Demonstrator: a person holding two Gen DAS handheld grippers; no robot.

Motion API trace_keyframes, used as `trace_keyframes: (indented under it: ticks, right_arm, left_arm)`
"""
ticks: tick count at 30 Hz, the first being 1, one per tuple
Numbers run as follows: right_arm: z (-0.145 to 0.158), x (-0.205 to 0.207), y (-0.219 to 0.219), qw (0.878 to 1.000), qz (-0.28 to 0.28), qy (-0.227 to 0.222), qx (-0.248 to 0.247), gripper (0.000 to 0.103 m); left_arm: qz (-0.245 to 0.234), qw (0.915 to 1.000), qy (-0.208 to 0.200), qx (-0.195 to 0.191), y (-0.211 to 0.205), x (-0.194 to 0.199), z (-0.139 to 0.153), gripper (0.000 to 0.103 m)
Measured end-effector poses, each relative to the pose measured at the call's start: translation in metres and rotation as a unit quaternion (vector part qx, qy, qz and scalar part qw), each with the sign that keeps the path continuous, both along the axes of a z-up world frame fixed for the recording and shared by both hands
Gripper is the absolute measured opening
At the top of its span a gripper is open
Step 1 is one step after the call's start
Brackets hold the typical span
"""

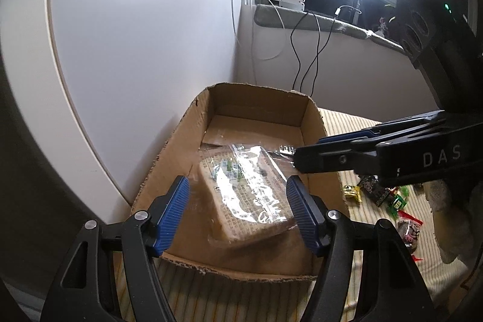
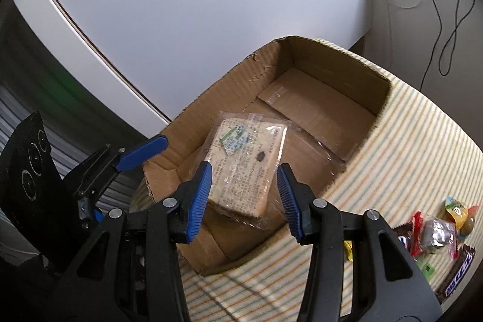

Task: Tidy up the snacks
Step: 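Open the right tool and withdraw from the box, then grasp the red-wrapped candy with the left tool while the right tool grasps a Snickers bar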

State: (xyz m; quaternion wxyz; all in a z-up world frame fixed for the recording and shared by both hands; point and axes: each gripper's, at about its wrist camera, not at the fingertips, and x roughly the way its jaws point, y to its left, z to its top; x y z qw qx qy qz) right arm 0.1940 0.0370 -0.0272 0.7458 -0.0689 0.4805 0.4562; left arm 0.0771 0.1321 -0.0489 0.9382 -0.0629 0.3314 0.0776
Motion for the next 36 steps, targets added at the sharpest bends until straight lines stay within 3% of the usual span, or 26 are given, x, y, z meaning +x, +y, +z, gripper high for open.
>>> trace_keyframes:
  ticks: [3, 7, 15, 20, 28, 34, 36]
  right_arm:
    - [0.004, -0.001, -0.013, 1.0, -0.01, -0.008, 0.0, 0.048]
    - [0.012, -0.004, -0.039, 0.999, -0.033, -0.032, 0.001, 0.066]
    - [0.018, -0.015, -0.105, 0.994, -0.081, -0.073, -0.019, 0.07]
    - [0.017, -0.022, -0.15, 0.985, -0.116, -0.116, -0.049, 0.089]
    - [0.0, -0.028, -0.203, 0.978, -0.159, -0.115, -0.07, 0.09]
    - [-0.017, -0.031, -0.215, 0.981, -0.159, -0.091, -0.064, 0.089]
    - [-0.021, -0.035, -0.216, 0.981, -0.158, -0.088, -0.068, 0.084]
  left_arm:
    - [0.0, 1.0, -0.003, 0.003, -0.005, -0.005, 0.004, 0.066]
    - [-0.007, 0.9999, -0.012, 0.002, -0.014, -0.014, 0.01, 0.067]
    - [-0.044, 0.9988, -0.015, -0.014, -0.045, -0.025, 0.016, 0.067]
    - [-0.075, 0.9968, -0.01, -0.028, -0.07, -0.028, 0.015, 0.068]
    - [-0.127, 0.99, 0.014, -0.06, -0.11, -0.022, 0.003, 0.068]
    - [-0.163, 0.9831, 0.039, -0.074, -0.136, -0.016, -0.011, 0.068]
    - [-0.171, 0.9815, 0.045, -0.074, -0.142, -0.014, -0.015, 0.068]
